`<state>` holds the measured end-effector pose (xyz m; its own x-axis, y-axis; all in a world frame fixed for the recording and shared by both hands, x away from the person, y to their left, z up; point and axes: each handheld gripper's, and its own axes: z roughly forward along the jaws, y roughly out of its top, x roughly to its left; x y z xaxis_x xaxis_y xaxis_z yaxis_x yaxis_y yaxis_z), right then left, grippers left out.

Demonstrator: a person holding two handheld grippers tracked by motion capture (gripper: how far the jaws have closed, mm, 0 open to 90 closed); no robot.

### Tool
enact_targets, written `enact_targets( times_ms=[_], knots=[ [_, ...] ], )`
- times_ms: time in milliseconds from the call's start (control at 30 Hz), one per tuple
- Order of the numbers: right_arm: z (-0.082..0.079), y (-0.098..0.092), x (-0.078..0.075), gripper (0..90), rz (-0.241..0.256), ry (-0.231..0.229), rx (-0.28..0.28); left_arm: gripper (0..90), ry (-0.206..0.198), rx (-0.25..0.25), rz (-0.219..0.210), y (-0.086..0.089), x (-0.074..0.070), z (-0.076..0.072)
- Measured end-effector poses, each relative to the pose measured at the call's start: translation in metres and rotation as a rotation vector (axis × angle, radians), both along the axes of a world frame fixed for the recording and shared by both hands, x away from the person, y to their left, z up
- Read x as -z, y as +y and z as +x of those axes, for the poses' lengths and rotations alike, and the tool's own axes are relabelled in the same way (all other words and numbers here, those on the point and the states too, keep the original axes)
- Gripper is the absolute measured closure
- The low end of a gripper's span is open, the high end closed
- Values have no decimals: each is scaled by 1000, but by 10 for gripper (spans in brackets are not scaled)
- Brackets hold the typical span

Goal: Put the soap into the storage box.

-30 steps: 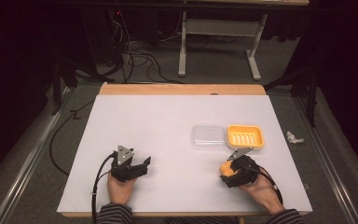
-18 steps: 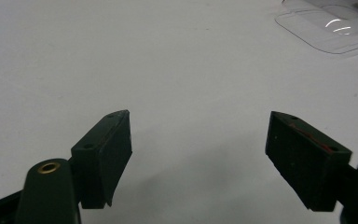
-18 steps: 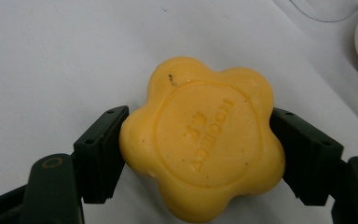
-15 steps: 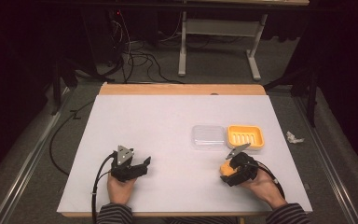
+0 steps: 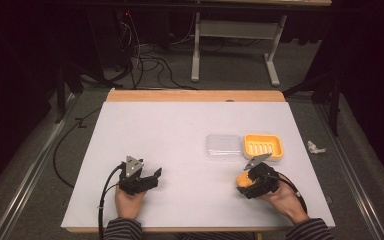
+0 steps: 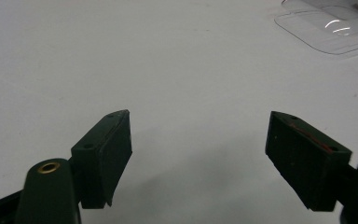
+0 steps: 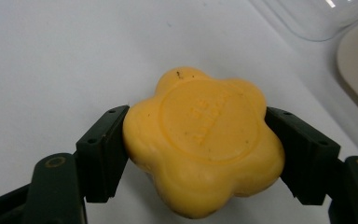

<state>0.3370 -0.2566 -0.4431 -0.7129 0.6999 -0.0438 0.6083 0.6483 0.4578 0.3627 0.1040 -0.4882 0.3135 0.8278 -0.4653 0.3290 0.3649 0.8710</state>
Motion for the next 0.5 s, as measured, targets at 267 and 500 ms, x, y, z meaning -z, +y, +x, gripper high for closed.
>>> enact_targets(
  times_ms=[267, 500],
  knots=[
    [-1, -15, -10, 272, 76, -31, 53, 233, 1, 0, 0, 0, 0, 0],
    [-2, -21, -19, 274, 83, -56, 53, 232, 2, 0, 0, 0, 0, 0]
  ],
)
